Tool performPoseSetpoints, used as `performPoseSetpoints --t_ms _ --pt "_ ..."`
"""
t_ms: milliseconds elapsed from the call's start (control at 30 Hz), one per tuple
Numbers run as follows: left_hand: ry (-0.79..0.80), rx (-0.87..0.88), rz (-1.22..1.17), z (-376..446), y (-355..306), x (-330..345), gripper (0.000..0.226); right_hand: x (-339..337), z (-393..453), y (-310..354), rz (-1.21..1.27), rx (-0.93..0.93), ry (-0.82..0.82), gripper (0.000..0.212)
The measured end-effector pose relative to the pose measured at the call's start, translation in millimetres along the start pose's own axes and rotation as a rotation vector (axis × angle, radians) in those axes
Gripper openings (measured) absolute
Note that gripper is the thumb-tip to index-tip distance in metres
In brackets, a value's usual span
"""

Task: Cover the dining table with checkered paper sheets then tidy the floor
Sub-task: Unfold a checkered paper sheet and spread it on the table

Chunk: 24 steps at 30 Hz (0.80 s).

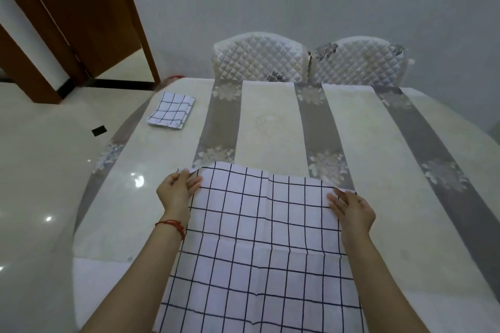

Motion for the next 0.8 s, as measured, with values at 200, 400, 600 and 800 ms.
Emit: performPoseSetpoints --t_ms 200,400,600,800 --pt "-0.047 -0.074 0.041 44 21 -1 0.013 24 35 -26 -0.062 0.049 0.069 0.018" --pt "0.076 0.140 0.435 56 26 8 0.033 49 32 -42 -0.325 -0.058 0.202 0.009" --pt "0.471 0.670 1.394 -6 91 43 0.045 90 -41 -84 -1.126 -0.643 0.668 0.036" --pt "0.570 0.619 1.880 -30 131 32 0.071 94 -87 -125 -1.534 -0.829 0.848 0.046"
Point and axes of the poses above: each hand's wrist, its own z-axis towards the middle knuckle, its own x-axis out of the palm, y = z × x, the point moved 6 cm from there along z, towards the middle knuckle, and after that the axes turned 5 degrees about -x, right-handed, at the moved point
